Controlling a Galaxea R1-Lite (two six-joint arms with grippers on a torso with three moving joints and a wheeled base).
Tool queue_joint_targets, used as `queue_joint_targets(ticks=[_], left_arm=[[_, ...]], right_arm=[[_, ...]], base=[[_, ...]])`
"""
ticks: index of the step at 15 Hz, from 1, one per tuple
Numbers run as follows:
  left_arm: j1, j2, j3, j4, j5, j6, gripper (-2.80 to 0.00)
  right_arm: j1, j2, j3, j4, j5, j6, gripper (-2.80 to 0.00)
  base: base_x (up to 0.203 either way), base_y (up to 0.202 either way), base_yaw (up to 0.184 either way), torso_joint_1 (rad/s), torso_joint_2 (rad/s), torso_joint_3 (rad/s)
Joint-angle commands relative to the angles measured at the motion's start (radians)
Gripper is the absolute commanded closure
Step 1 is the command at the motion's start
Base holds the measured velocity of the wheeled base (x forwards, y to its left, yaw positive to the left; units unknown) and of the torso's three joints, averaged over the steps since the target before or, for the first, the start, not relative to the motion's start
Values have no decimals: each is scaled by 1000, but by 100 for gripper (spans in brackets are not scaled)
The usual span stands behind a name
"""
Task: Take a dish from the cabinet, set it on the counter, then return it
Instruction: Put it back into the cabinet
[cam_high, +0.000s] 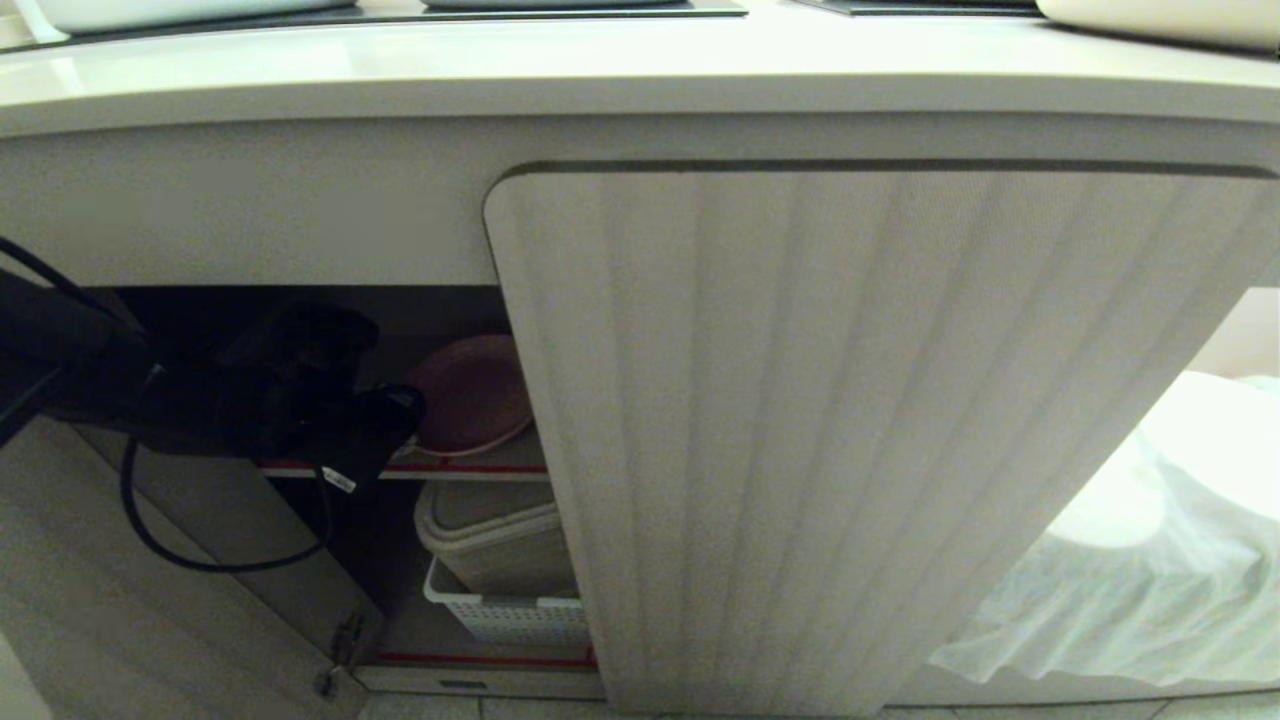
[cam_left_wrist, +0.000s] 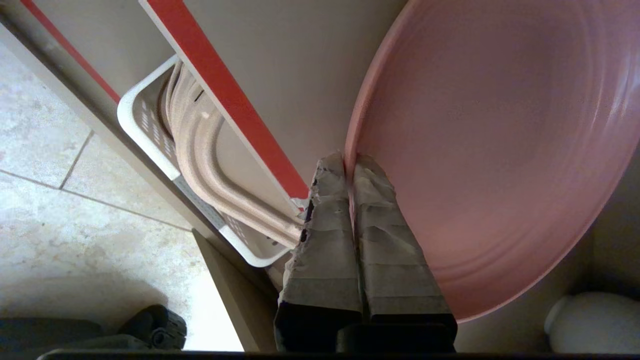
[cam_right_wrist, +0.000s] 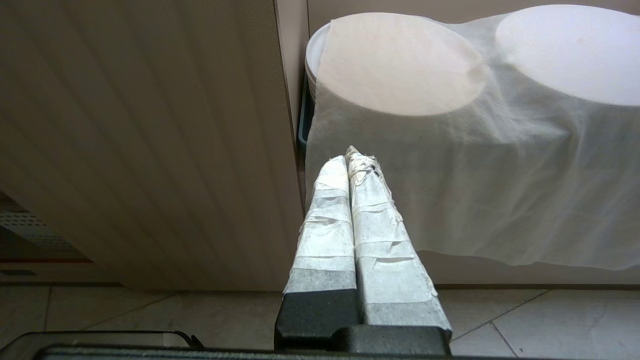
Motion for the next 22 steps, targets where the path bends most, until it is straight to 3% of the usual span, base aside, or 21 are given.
queue_joint_targets(ticks=[1, 3, 4, 22], left_arm=[[0, -3, 0, -2, 2, -8, 0], [0, -5, 1, -2, 2, -8, 0], [0, -5, 1, -1, 5, -8, -280], [0, -20, 60, -3, 29, 0, -280]], right_arm=[[0, 0, 0, -1, 0, 0, 0], [0, 0, 0, -1, 0, 0, 0], [0, 0, 0, -1, 0, 0, 0], [0, 0, 0, -1, 0, 0, 0]], base=[[0, 0, 0, 0, 0, 0], [0, 0, 0, 0, 0, 0], [0, 0, 0, 0, 0, 0], [0, 0, 0, 0, 0, 0]])
